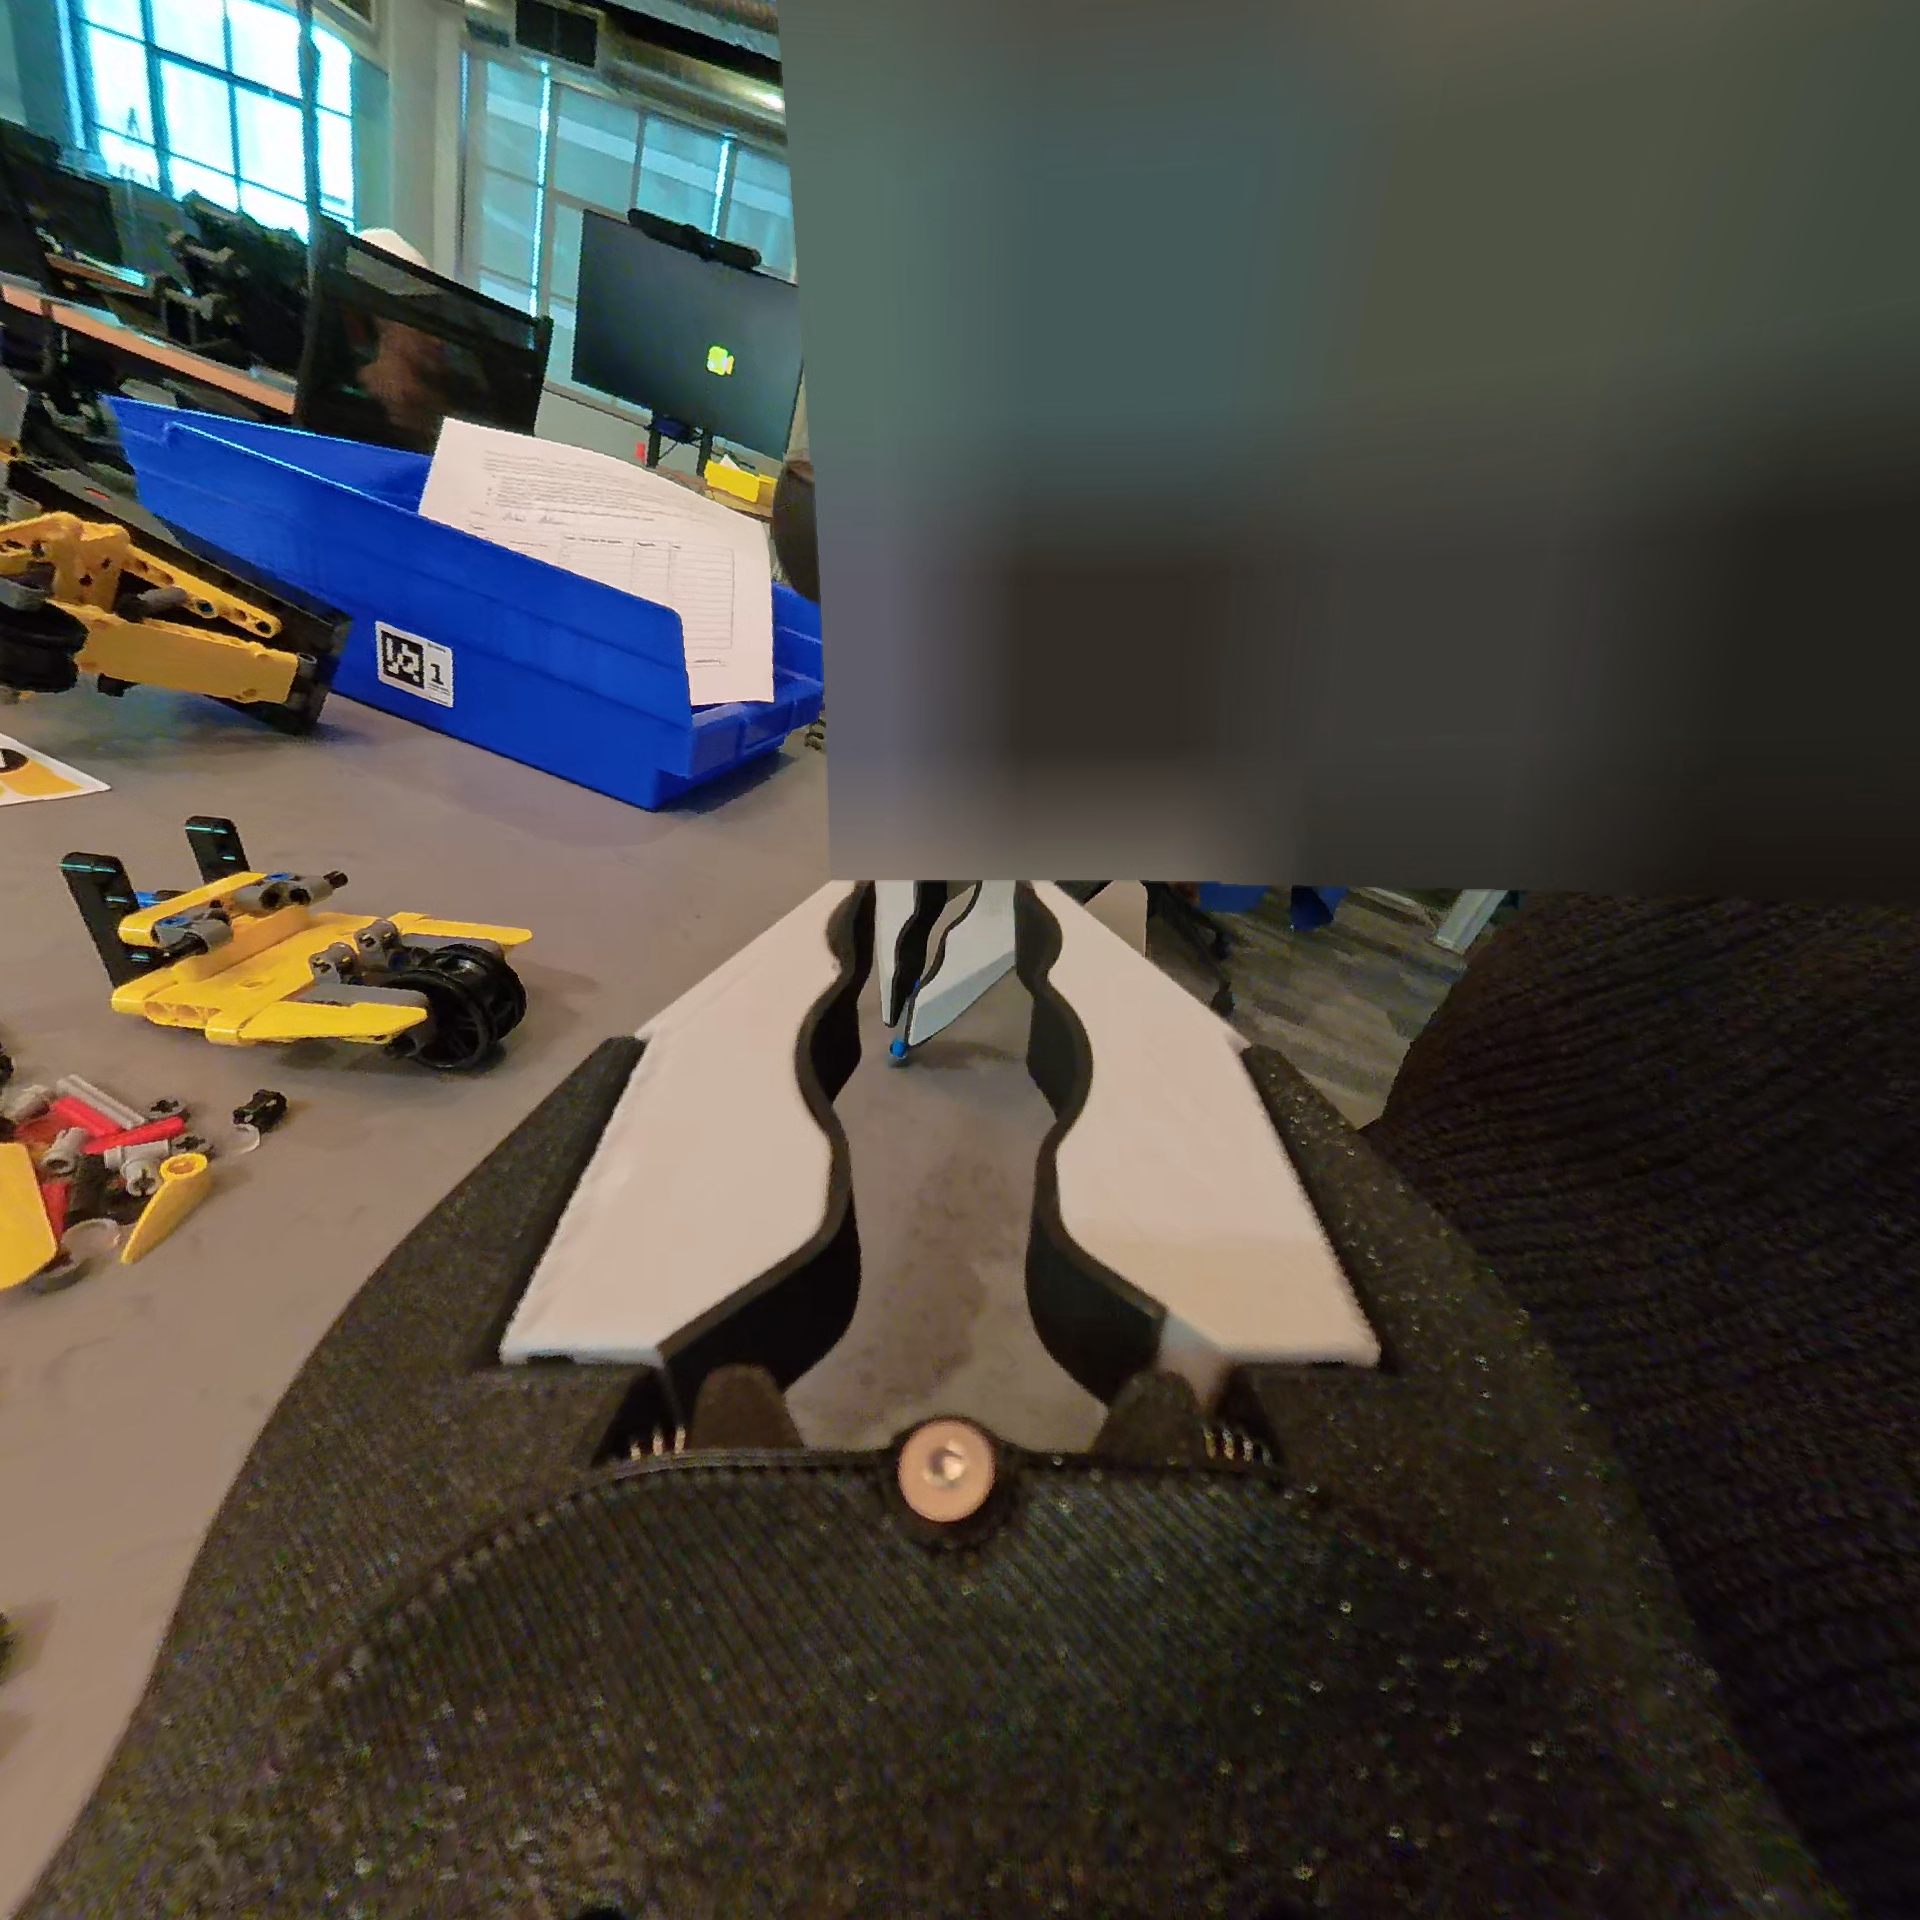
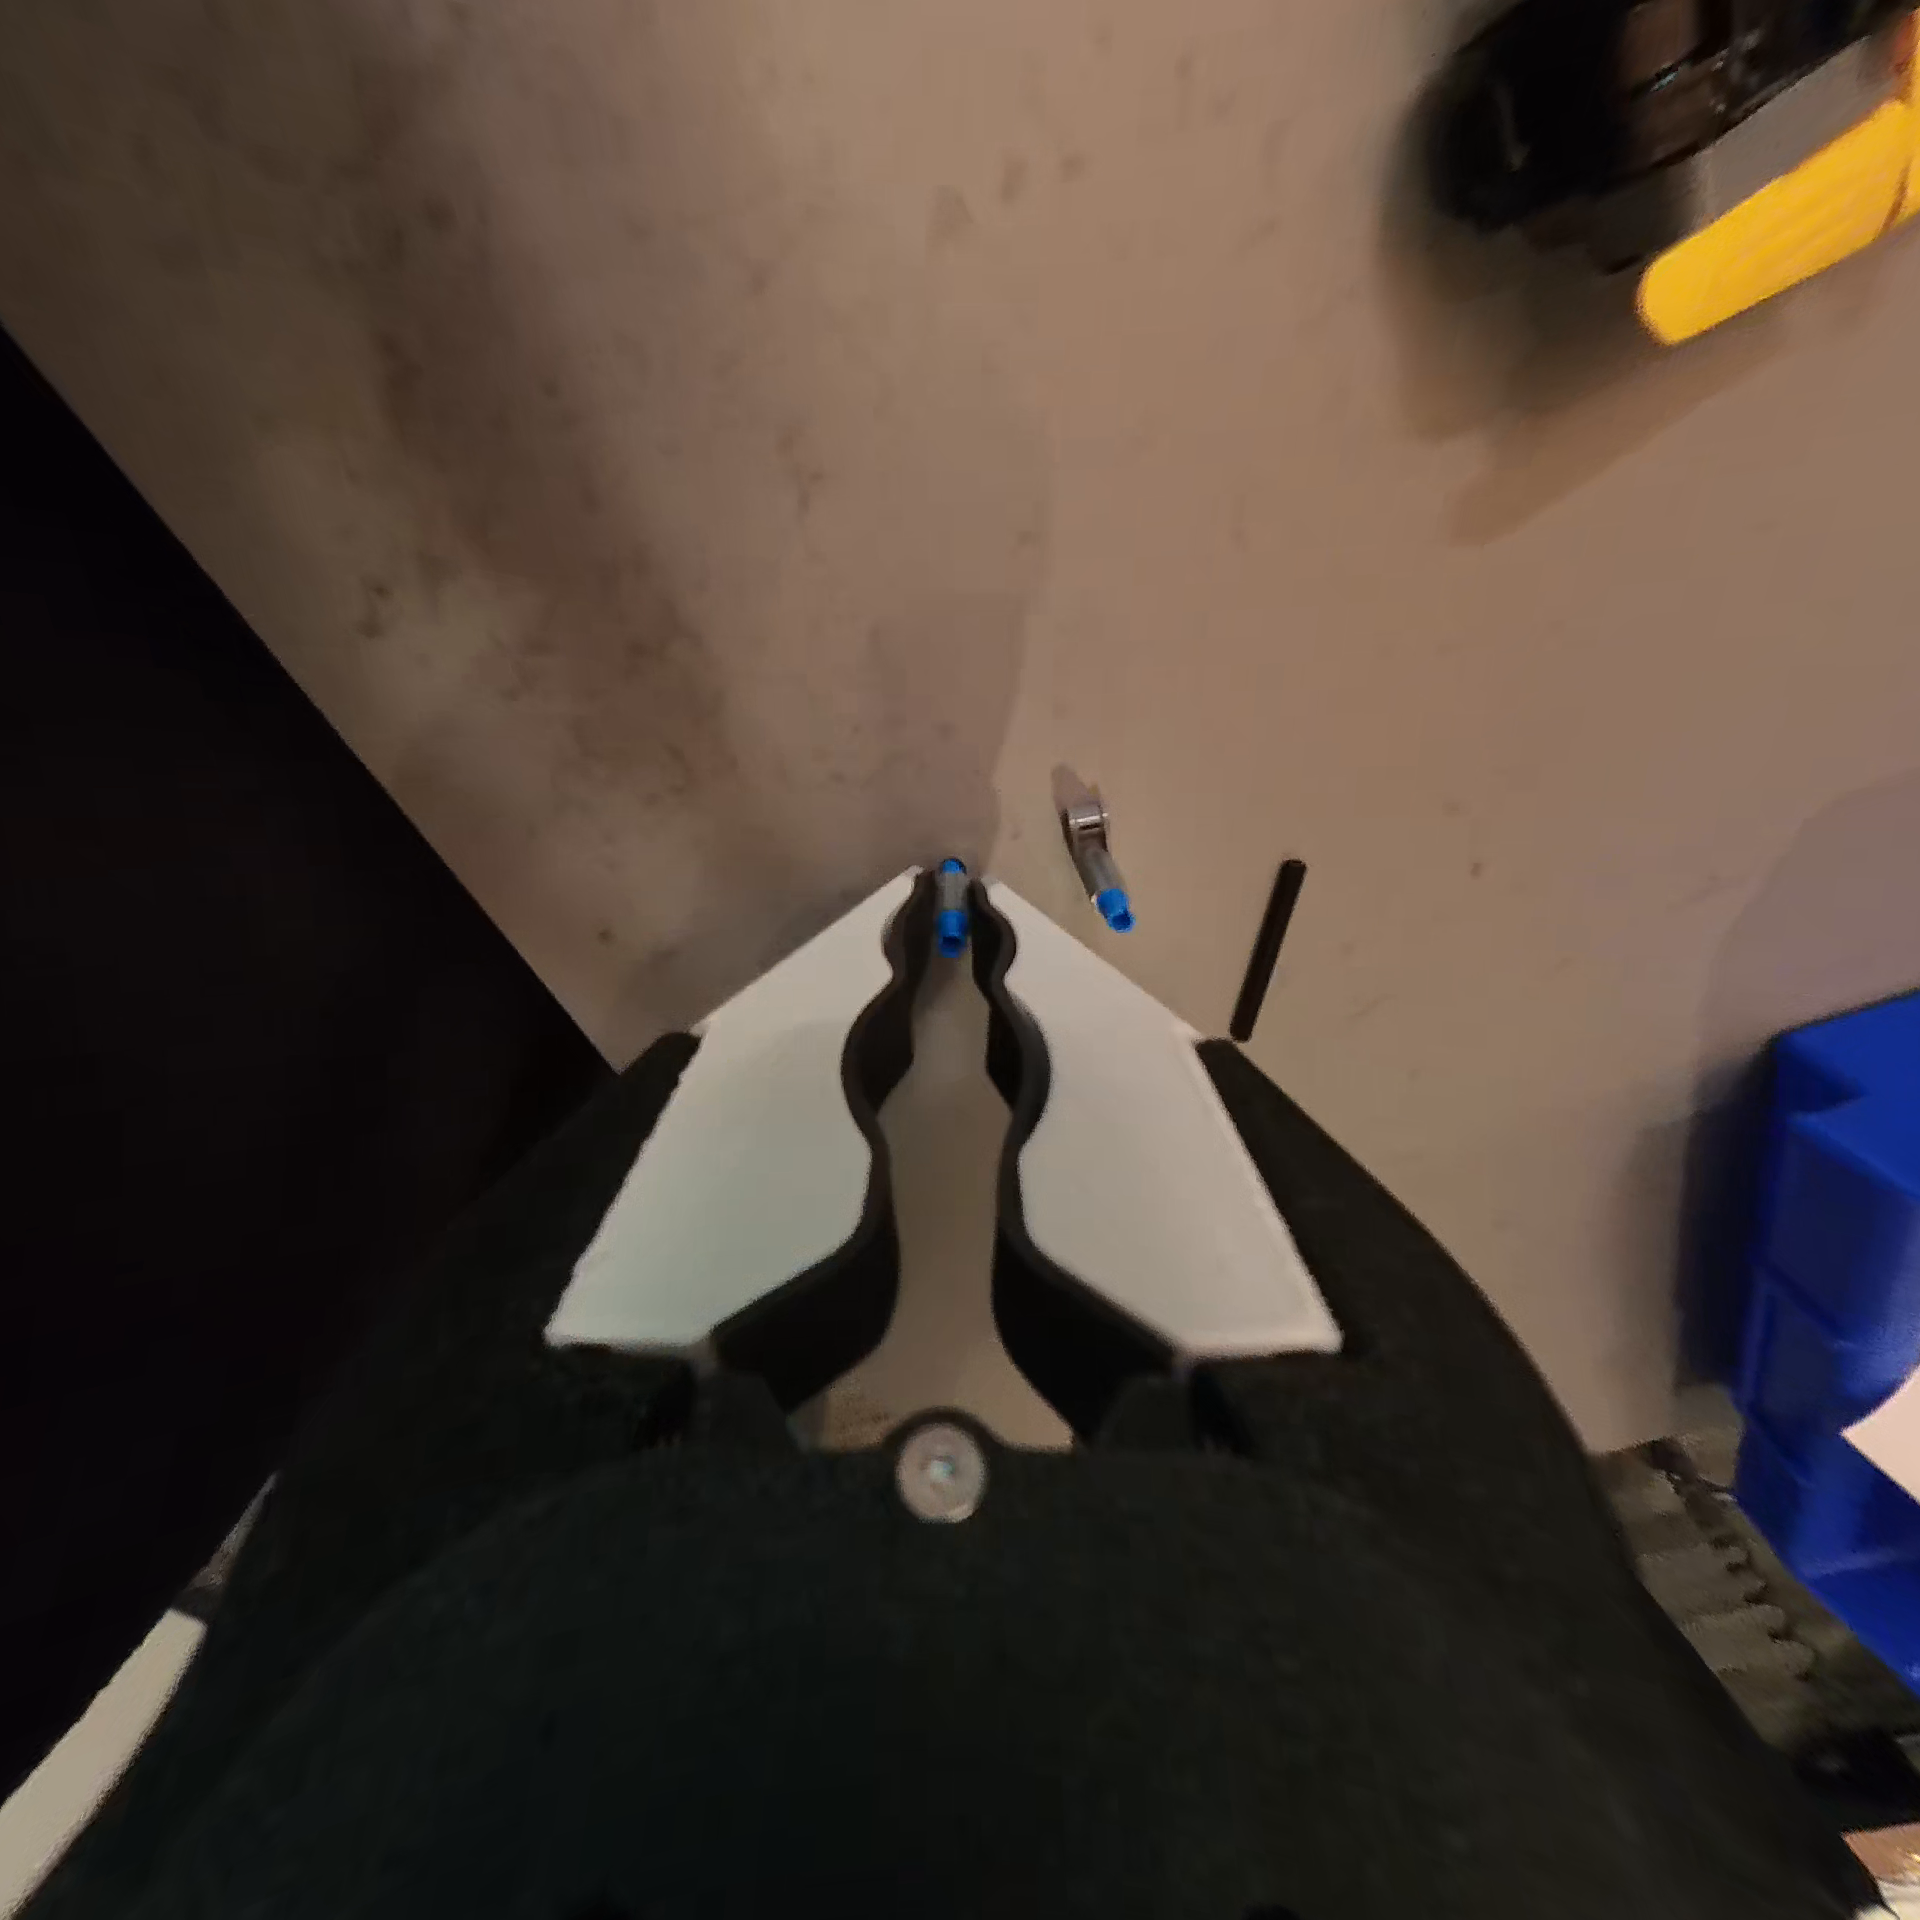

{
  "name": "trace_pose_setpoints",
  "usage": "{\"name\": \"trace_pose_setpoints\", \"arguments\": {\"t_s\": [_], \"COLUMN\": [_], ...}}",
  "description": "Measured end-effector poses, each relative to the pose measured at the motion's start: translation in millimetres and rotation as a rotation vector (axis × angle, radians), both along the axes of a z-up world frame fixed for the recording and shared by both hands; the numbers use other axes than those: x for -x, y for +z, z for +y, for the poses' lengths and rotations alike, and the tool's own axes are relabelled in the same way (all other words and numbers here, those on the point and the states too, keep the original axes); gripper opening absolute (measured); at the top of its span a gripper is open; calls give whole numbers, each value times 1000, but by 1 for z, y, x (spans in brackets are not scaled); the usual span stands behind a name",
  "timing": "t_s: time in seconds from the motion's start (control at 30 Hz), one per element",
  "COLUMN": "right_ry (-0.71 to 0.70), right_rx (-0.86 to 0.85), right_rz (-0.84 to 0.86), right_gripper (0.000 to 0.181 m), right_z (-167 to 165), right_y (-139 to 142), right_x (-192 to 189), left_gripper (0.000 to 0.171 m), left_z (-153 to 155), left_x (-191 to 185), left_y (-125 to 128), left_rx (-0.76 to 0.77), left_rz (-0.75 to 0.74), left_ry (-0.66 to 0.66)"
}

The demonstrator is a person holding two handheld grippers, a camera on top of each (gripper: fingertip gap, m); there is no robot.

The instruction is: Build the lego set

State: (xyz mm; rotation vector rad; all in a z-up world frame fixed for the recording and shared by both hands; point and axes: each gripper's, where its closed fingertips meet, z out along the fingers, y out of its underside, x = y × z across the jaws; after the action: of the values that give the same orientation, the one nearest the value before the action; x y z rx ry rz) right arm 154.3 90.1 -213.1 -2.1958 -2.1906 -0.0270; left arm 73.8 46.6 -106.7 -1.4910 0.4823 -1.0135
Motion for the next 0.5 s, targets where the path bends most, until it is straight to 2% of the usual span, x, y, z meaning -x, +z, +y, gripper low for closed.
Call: {"name": "trace_pose_setpoints", "arguments": {"t_s": [0.17,0.5], "right_ry": [22,-23], "right_rx": [-2,40], "right_rz": [-77,-67], "right_gripper": [6,6], "right_z": [2,5], "right_y": [0,0], "right_x": [-5,-7], "left_gripper": [22,22], "left_z": [0,0], "left_x": [1,4], "left_y": [1,2], "left_rx": [0,3], "left_rz": [-13,-36], "left_ry": [-2,-5]}}
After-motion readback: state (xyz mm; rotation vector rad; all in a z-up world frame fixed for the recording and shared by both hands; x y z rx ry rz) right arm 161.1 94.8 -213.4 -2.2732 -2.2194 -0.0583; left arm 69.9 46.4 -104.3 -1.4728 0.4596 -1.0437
